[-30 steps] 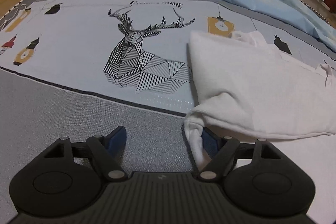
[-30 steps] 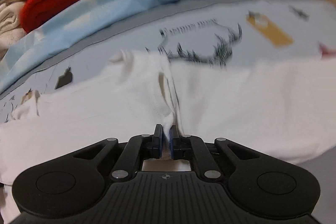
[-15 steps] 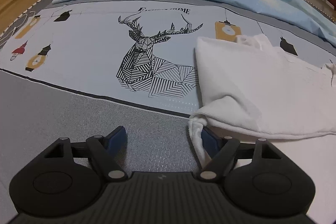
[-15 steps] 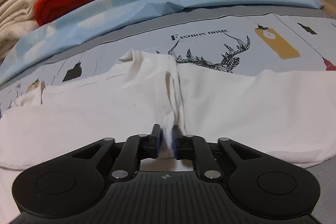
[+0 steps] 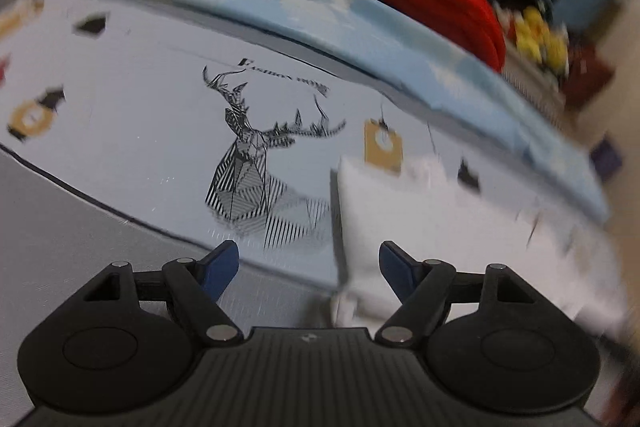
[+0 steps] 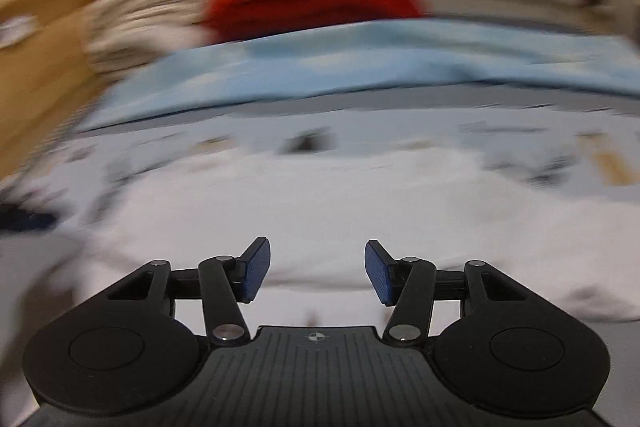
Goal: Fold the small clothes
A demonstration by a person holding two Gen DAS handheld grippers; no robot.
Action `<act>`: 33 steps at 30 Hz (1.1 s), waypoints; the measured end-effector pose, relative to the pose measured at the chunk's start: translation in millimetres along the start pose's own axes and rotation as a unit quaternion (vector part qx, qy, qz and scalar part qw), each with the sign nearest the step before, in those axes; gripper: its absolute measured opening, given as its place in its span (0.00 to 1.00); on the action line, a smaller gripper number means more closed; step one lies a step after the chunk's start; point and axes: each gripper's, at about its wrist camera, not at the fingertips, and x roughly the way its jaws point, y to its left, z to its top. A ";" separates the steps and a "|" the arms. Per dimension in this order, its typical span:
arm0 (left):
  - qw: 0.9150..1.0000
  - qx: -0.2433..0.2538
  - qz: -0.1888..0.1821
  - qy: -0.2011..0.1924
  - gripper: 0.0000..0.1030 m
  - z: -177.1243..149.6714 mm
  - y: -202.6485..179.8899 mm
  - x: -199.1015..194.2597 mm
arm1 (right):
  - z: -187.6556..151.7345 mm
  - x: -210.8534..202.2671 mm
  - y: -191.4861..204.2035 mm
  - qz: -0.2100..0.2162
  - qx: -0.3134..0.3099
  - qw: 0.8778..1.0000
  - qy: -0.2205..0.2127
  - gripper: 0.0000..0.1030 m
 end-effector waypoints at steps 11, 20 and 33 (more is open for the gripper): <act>0.991 0.041 -0.097 0.079 0.74 46.3 -15.0 88.2 | -20.0 111.6 117.9 0.185 0.120 0.973 0.063 0.41; 0.990 0.044 -0.108 0.076 0.04 48.3 -22.7 131.7 | -24.4 144.4 124.3 0.159 0.222 0.961 0.051 0.03; 0.995 0.002 -0.079 0.059 0.46 59.1 1.5 118.0 | -31.9 122.7 136.0 0.166 0.107 0.976 0.094 0.27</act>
